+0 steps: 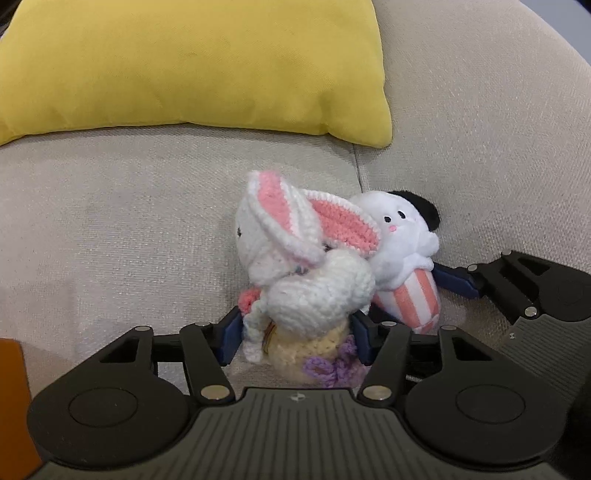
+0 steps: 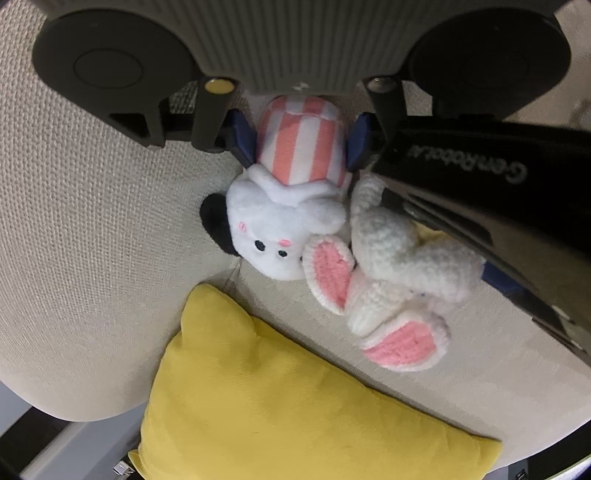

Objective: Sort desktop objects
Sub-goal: 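Grasp the crocheted bunny with the left tool while the right tool grasps the striped-cup dog, then carry the bunny and striped-cup dog over the orange box with both tools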

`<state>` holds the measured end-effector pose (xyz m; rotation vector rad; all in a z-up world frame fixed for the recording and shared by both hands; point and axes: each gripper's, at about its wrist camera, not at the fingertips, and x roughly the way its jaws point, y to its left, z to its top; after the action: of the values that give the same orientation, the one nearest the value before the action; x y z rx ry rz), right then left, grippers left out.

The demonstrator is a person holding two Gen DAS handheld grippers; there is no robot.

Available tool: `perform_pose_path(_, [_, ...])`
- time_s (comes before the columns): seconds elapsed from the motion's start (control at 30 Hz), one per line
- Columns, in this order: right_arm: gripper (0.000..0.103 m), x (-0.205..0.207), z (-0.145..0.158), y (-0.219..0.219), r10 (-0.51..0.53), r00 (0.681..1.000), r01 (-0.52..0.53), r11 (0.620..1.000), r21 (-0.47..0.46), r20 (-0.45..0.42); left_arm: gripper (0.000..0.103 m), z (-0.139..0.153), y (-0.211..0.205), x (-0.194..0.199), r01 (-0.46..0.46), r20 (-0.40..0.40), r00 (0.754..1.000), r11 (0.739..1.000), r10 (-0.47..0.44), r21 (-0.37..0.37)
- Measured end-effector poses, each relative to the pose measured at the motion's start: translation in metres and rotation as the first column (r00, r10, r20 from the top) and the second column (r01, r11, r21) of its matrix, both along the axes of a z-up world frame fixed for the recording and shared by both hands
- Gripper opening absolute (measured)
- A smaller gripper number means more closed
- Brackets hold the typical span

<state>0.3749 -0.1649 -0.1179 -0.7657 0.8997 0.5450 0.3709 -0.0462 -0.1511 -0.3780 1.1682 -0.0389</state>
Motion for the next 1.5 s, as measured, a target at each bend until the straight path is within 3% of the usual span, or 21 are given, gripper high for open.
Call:
perform_pose_path(0.13, [0.049,-0.003,0.006,-0.002,-0.03,1.0,0.03,0.999,0.021,-0.001,0.065,0.015,0.003,-0.013,0.01,0.008,1.0,0.999,-0.011,0.043])
perform_pose_path(0.27, [0.049,-0.007,0.022,-0.012,-0.105,0.988,0.119,0.985,0.127,-0.114,0.065,0.03,0.007,-0.024,0.031,0.007,0.999,0.995,-0.032,0.091])
perform_pose_path(0.47, [0.05,-0.021,0.035,-0.035,-0.193,0.916,0.27,0.945,0.185,-0.353,0.065,0.038,0.012,-0.042,0.103,-0.019,0.995,0.982,-0.101,0.156])
perform_pose_path(0.53, [0.05,-0.03,0.036,-0.041,-0.197,0.896,0.291,0.937,0.192,-0.397,0.065,0.035,0.01,-0.045,0.133,-0.035,0.991,0.975,-0.129,0.175])
perform_pose_path(0.7, [0.055,-0.026,0.028,-0.043,-0.204,0.894,0.295,0.938,0.181,-0.398,0.065,0.015,0.011,-0.05,0.127,-0.053,0.991,0.976,-0.119,0.179])
perform_pose_path(0.87, [0.056,-0.028,0.019,-0.035,-0.198,0.912,0.271,0.949,0.164,-0.359,0.065,0.014,0.012,-0.048,0.126,-0.04,0.992,0.974,-0.121,0.187])
perform_pose_path(1.13, [0.052,-0.044,0.031,-0.041,-0.232,0.92,0.296,0.94,0.171,-0.314,0.065,0.063,0.02,-0.086,0.144,0.043,0.987,0.974,-0.154,0.175])
perform_pose_path(1.33, [0.052,-0.069,0.064,-0.057,-0.264,0.903,0.366,0.886,0.284,-0.339,0.065,0.114,0.02,-0.118,0.17,0.152,0.969,0.971,-0.196,0.166])
perform_pose_path(1.5, [0.052,-0.111,0.103,-0.077,-0.259,0.907,0.387,0.825,0.412,-0.333,0.065,0.147,0.027,-0.153,0.191,0.236,0.946,0.969,-0.224,0.155])
